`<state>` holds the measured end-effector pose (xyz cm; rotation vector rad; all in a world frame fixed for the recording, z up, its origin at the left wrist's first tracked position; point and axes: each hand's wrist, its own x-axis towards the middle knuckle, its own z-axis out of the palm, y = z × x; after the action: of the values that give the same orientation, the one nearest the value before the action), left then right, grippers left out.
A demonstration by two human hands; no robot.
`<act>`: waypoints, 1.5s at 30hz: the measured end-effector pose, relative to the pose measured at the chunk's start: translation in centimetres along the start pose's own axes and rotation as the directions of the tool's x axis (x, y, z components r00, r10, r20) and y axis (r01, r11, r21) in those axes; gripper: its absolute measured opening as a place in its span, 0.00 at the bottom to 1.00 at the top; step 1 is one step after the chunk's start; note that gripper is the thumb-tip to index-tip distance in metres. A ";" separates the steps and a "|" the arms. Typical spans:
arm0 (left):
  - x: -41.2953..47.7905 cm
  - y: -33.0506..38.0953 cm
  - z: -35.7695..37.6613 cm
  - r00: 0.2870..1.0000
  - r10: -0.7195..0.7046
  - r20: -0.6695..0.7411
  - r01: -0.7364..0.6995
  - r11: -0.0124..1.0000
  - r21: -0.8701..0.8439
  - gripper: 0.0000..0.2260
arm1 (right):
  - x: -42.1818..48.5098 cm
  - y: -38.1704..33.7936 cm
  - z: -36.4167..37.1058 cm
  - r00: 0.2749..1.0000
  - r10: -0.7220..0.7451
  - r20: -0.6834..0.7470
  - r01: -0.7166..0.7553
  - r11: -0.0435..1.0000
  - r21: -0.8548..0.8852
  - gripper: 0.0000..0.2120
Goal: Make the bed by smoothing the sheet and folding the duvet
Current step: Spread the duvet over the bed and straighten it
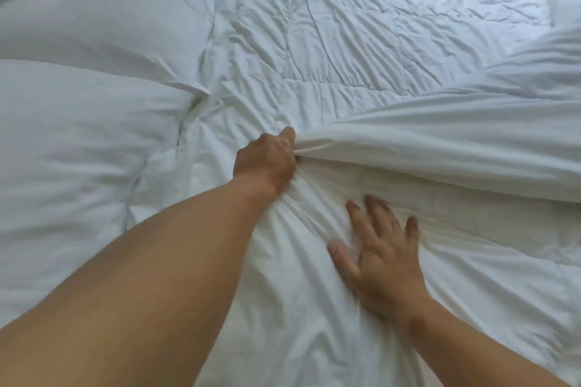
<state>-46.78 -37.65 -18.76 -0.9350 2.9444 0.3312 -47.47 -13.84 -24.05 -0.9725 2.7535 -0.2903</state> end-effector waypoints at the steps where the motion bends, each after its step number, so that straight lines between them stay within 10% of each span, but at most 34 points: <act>1: 1.1 -1.7 -1.4 0.999 -0.040 -0.025 0.041 0.999 0.006 0.08 | 1.1 -0.9 -0.9 0.996 -0.029 -0.080 0.030 1.000 0.007 0.36; 6: 3.5 -14.4 0.3 0.924 -0.381 -0.042 0.383 0.918 0.098 0.14 | 7.1 -2.8 -0.2 0.995 -0.028 0.098 0.030 0.999 -0.028 0.39; 24: 4.2 -18.2 5.6 0.952 -0.263 -0.157 0.288 0.944 0.161 0.13 | 11.4 -1.3 4.8 0.995 -0.093 -0.021 0.089 0.985 -0.146 0.40; 30: 3.5 -18.0 1.5 0.933 -0.325 0.152 0.342 0.934 -0.102 0.39 | 12.9 -0.8 3.6 0.989 -0.057 0.133 0.074 0.989 -0.125 0.41; 35: -8.9 -15.5 0.0 0.801 -0.490 0.345 0.575 0.791 -0.210 0.44 | 11.3 -3.9 1.1 0.948 0.084 0.306 -0.023 0.980 -0.199 0.40; 41: -25.5 -15.2 0.5 0.712 -0.585 0.388 0.691 0.681 -0.243 0.40 | -4.1 -8.2 2.1 0.993 -0.014 0.115 -0.011 0.976 0.217 0.36; 45: -33.9 -14.6 1.2 0.745 -0.573 0.340 0.653 0.730 -0.201 0.34 | -17.6 -8.1 4.4 0.989 -0.069 0.132 0.049 0.988 0.150 0.38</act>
<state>-10.66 -29.84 -19.42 -1.6927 2.1949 0.8105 -28.08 -9.36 -23.94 -0.9976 2.5437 -0.4124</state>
